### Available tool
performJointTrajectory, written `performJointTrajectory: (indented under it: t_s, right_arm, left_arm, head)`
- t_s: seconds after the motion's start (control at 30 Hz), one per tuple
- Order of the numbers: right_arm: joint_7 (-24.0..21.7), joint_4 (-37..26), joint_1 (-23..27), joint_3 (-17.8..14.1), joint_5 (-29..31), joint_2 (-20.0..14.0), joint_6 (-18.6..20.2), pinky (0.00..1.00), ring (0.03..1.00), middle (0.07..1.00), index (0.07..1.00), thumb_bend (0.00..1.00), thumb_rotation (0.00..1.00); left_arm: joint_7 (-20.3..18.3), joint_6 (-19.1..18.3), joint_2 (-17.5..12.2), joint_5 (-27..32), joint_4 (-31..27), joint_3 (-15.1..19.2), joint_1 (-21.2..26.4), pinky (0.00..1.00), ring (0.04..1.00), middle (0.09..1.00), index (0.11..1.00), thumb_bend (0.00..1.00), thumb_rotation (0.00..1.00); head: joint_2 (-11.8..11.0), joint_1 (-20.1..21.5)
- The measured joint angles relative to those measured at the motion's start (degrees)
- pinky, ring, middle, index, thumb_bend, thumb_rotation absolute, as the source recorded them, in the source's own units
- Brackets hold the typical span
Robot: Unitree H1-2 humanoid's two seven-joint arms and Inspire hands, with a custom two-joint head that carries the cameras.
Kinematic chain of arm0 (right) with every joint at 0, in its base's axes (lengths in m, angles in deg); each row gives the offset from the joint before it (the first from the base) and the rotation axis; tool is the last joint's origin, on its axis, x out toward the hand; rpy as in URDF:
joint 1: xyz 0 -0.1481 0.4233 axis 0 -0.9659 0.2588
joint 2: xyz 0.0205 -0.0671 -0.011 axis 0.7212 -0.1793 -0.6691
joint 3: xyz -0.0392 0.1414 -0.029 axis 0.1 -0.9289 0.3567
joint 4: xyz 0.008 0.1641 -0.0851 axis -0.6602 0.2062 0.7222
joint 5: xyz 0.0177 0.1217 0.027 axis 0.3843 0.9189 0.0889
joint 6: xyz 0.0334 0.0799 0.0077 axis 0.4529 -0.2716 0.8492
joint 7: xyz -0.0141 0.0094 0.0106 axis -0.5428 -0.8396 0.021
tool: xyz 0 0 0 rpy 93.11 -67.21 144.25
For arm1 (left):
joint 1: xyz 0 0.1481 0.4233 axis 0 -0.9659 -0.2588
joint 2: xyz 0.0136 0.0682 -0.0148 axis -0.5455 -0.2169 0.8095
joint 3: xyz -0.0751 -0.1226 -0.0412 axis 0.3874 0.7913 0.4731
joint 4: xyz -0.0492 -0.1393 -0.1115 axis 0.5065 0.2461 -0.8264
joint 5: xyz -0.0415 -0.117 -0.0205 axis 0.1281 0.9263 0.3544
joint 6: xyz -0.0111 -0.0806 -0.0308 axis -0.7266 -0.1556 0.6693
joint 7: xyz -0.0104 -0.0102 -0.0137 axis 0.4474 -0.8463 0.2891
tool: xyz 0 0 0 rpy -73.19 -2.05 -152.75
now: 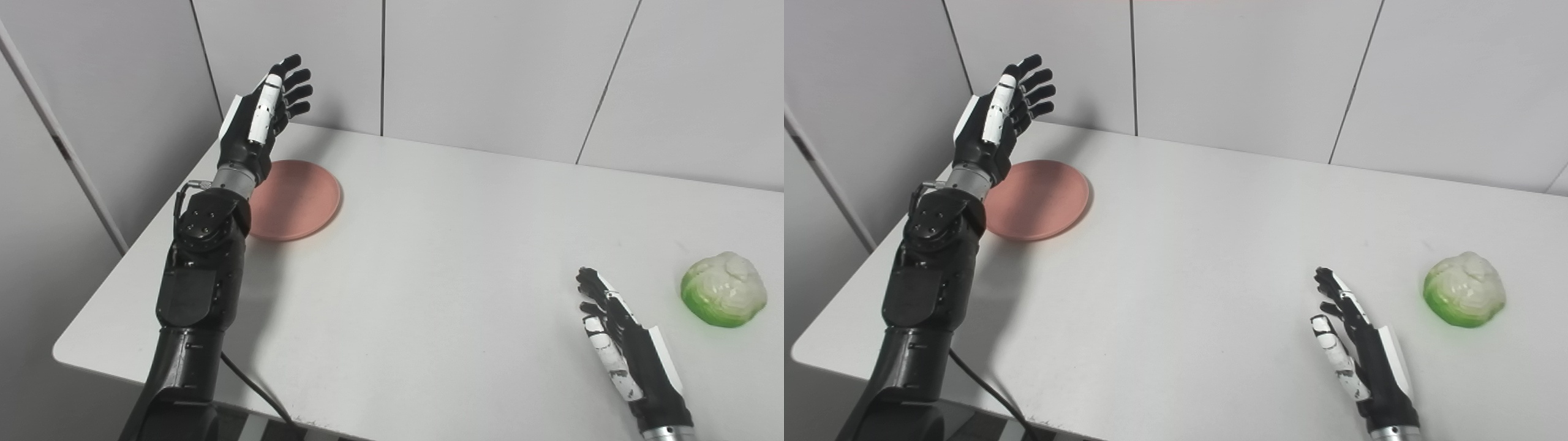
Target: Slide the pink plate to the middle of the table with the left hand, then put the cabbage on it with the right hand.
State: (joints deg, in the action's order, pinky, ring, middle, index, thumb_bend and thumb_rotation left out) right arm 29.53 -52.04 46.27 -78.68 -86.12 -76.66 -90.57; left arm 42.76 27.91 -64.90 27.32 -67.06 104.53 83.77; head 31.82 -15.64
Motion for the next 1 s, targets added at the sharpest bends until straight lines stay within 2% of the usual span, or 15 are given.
performJointTrajectory:
  t_s: [0.23, 0.4, 0.7, 1.0]
  right_arm:
    - [-0.2, 0.0, 0.0, 0.0, 0.1, -0.1, 0.0, 0.83, 0.887, 0.893, 0.888, 0.35, 1.00]
    - [-0.4, 0.0, 0.0, -0.1, 0.2, -0.1, 0.0, 0.83, 0.888, 0.894, 0.890, 0.37, 1.00]
    - [-0.7, 0.0, 0.0, -0.3, 1.2, -0.1, 0.0, 0.84, 0.889, 0.891, 0.888, 0.35, 1.00]
    - [-0.7, -0.1, -0.1, -0.3, 1.1, -0.1, 0.0, 0.83, 0.884, 0.889, 0.889, 0.34, 1.00]
  left_arm:
    - [0.5, 0.2, -2.1, 2.1, 3.1, 2.9, 0.6, 0.87, 0.881, 0.893, 0.881, 0.45, 1.00]
    - [1.7, 0.6, -2.2, 2.7, 4.2, 3.8, 0.6, 0.86, 0.876, 0.888, 0.872, 0.46, 1.00]
    - [2.3, 3.5, -3.9, 4.1, 7.6, 6.1, 0.6, 0.84, 0.869, 0.878, 0.866, 0.45, 0.97]
    - [2.4, 3.6, -5.0, 5.2, 10.1, 6.3, 0.3, 0.87, 0.896, 0.907, 0.886, 0.46, 1.00]
  head:
    - [0.0, -0.3]
    - [0.1, -0.4]
    - [0.2, -0.6]
    - [0.3, -0.9]
